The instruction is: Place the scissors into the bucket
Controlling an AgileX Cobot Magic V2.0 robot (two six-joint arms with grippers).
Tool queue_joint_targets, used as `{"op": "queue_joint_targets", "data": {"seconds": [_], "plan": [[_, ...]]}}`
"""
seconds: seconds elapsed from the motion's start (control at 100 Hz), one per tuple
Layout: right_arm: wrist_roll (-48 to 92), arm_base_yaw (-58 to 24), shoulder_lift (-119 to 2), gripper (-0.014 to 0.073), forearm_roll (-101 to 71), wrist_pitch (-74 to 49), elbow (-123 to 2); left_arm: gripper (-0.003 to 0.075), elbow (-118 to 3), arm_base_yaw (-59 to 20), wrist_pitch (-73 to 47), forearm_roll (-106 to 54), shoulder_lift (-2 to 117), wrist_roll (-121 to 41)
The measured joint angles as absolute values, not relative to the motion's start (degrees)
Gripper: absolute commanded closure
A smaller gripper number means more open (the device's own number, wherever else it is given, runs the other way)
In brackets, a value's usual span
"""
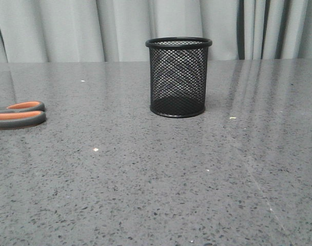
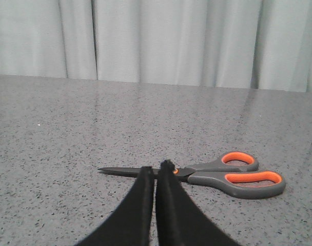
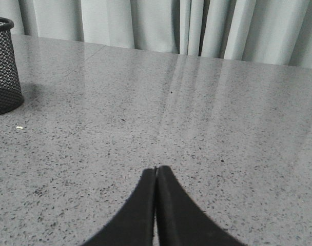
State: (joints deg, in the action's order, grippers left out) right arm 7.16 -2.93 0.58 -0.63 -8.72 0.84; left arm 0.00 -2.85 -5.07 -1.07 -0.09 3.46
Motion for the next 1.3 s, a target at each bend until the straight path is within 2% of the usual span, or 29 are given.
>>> {"op": "queue_joint_targets", "data": {"seconds": [1.3], "plan": [[7.2, -2.9, 0.6, 0.0638, -4.4, -8.7, 0.8, 0.0739, 0.0, -2.9, -5.1, -1.9, -0.1, 3.5]]}}
